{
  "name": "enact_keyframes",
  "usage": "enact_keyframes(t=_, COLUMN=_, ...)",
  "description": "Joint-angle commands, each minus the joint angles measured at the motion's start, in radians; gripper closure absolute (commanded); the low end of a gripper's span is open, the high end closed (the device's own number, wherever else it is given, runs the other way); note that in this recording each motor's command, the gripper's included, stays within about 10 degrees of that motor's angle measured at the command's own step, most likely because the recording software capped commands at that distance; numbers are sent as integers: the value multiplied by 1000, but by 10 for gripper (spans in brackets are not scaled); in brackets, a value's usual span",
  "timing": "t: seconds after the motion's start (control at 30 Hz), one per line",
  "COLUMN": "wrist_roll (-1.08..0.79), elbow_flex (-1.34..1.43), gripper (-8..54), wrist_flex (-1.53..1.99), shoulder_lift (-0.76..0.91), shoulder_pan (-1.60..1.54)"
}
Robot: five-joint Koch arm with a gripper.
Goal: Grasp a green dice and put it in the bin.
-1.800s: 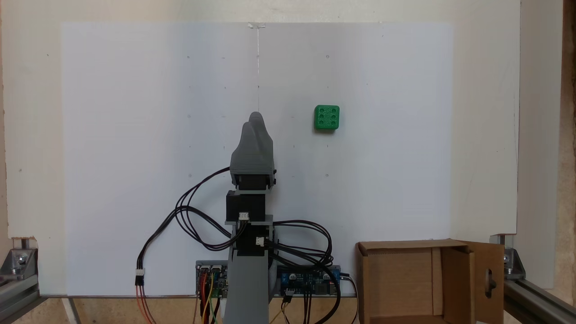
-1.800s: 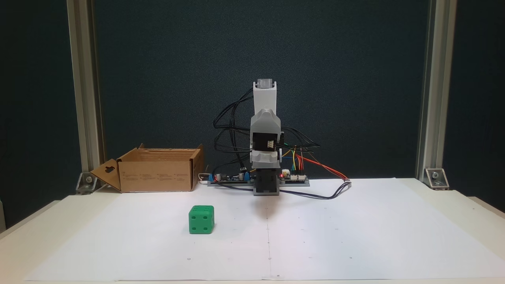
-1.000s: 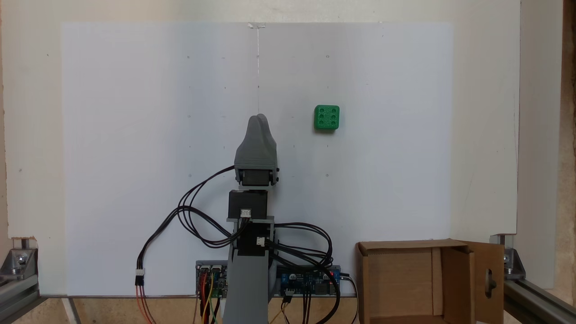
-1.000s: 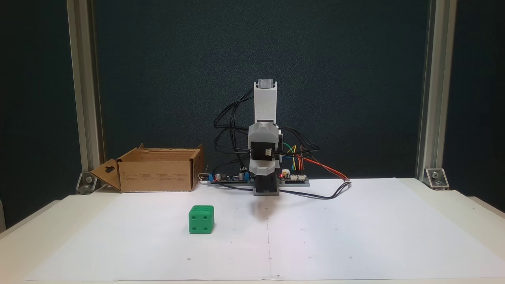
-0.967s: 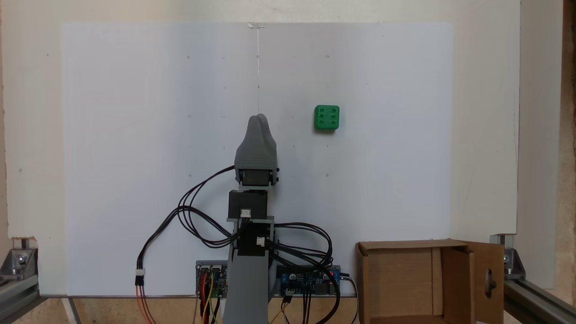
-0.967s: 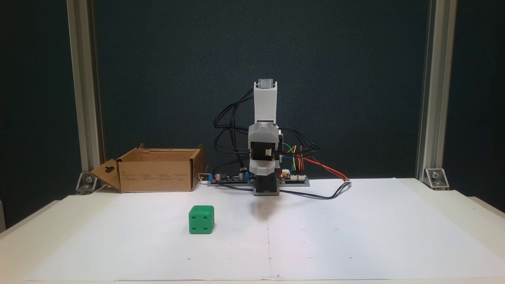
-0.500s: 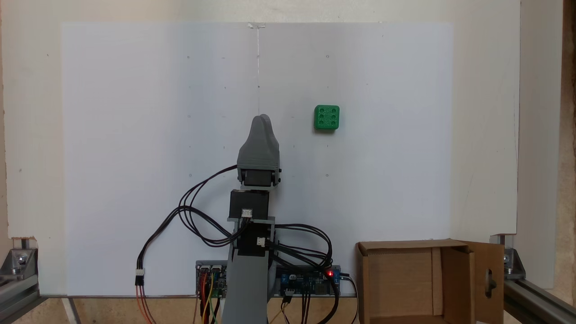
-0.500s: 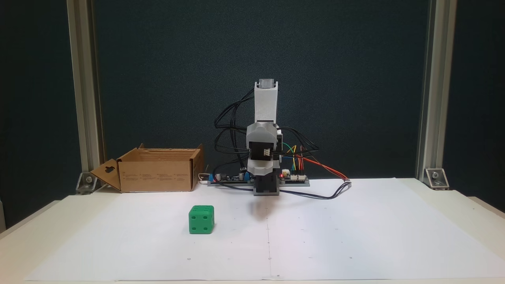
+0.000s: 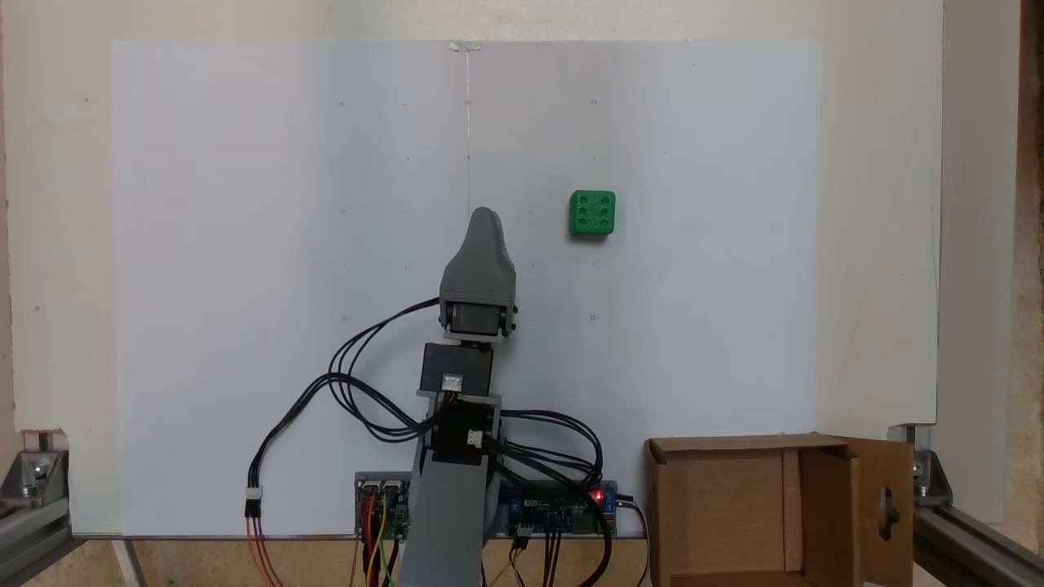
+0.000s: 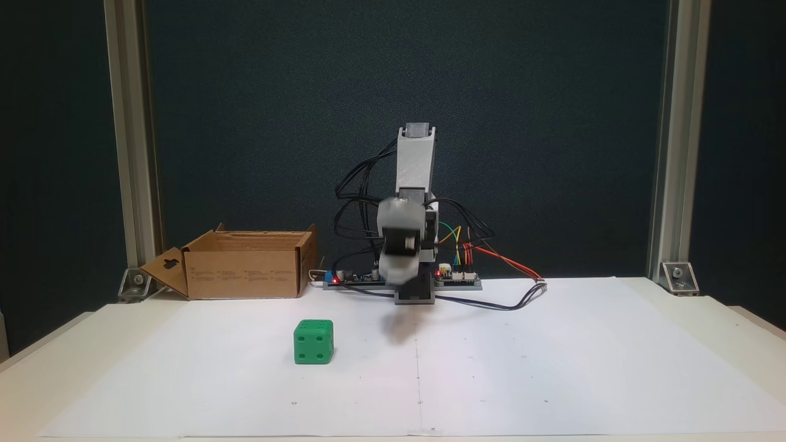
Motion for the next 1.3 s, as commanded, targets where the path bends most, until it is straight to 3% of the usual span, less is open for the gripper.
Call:
enact_keyframes(t=0.0, wrist_roll=18, elbow_flex=-132, gripper=16, wrist_flex=159, shoulder_lift=100, shoulder_pan=-2)
enact_keyframes(t=0.57, wrist_roll=104, elbow_flex=-908, gripper=18, wrist_flex=1320, shoulder_lift=80, shoulder_pan=40)
enact_keyframes(t=0.93, wrist_roll=106, elbow_flex=-1439, gripper=16, wrist_flex=2044, shoulder_lift=-431, shoulder_pan=396)
enact_keyframes(t=1.27, wrist_roll=-262, elbow_flex=-1536, gripper=2, wrist_flex=2519, shoulder_lift=-448, shoulder_pan=437)
